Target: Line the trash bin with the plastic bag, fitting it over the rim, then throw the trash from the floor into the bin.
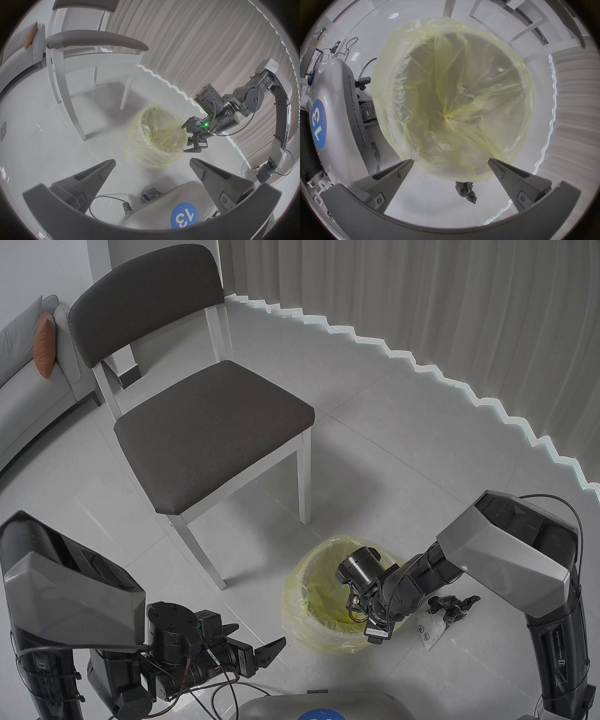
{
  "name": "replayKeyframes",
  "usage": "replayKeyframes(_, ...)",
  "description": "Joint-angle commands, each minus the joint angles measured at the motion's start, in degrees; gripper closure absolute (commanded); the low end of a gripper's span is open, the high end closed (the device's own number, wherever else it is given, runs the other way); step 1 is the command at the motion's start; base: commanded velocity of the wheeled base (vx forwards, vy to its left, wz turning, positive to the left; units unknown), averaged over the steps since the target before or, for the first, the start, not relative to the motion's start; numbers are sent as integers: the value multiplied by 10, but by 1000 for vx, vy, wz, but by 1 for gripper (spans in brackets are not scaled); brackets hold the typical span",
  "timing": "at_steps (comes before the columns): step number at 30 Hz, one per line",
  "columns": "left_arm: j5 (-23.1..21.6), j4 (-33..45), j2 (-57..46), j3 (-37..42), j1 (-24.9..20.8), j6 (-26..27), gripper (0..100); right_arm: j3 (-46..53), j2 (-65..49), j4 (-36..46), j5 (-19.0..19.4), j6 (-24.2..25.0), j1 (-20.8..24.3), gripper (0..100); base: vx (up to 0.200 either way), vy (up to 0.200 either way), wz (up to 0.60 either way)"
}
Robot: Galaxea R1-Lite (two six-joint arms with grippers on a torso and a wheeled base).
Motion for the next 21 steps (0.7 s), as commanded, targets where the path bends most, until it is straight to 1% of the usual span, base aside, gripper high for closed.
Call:
replayKeyframes(1, 0, -9, 2, -1, 1, 0, 0, -22, 23, -1, 0, 3, -1, 0, 0, 0, 0)
replayKeyframes(9, 0, -8, 0, -2, 2, 0, 0, -76, 46, 0, -3, 18, -9, 0, 0, 0, 0)
replayKeyframes(18, 0, -9, -3, -1, 1, 1, 0, -69, 41, 13, -3, 21, -12, 0, 0, 0, 0)
replayKeyframes(21, 1, -9, -3, -1, 0, 1, 0, -50, 15, 16, 1, 31, -11, 0, 0, 0, 0)
